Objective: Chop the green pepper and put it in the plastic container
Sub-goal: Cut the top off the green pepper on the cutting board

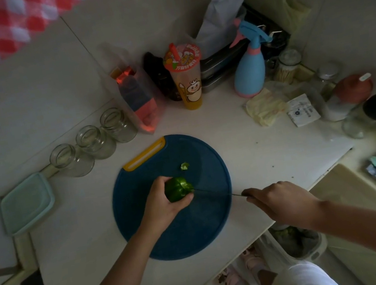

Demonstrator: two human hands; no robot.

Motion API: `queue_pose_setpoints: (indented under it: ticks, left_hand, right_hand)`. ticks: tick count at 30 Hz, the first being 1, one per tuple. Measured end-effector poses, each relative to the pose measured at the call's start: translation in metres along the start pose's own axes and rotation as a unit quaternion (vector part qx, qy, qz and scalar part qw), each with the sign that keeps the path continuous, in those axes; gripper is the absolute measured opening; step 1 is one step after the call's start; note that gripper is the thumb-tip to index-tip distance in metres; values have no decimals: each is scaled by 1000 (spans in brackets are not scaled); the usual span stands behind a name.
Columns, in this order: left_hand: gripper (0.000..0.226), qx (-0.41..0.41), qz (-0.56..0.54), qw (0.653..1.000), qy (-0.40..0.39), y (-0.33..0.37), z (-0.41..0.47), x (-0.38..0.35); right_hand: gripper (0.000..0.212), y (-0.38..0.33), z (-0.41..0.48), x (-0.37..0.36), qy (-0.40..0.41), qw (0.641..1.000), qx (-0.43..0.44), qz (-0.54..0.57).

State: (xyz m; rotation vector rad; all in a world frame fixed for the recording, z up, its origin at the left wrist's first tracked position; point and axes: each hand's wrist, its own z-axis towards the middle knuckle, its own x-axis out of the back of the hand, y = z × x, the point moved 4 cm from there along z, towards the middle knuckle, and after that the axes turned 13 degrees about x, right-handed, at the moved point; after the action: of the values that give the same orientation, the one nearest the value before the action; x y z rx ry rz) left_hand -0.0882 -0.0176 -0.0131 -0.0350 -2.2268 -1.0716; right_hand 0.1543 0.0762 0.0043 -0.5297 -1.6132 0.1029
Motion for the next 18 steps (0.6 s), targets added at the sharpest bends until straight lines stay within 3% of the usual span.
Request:
queue_pose_setpoints:
  ticks: [18]
  left_hand:
    - [50,-27,23,999,-4,-3,5,-3]
  right_hand:
    - [43,-2,9,-1,-54,998,-24,-35]
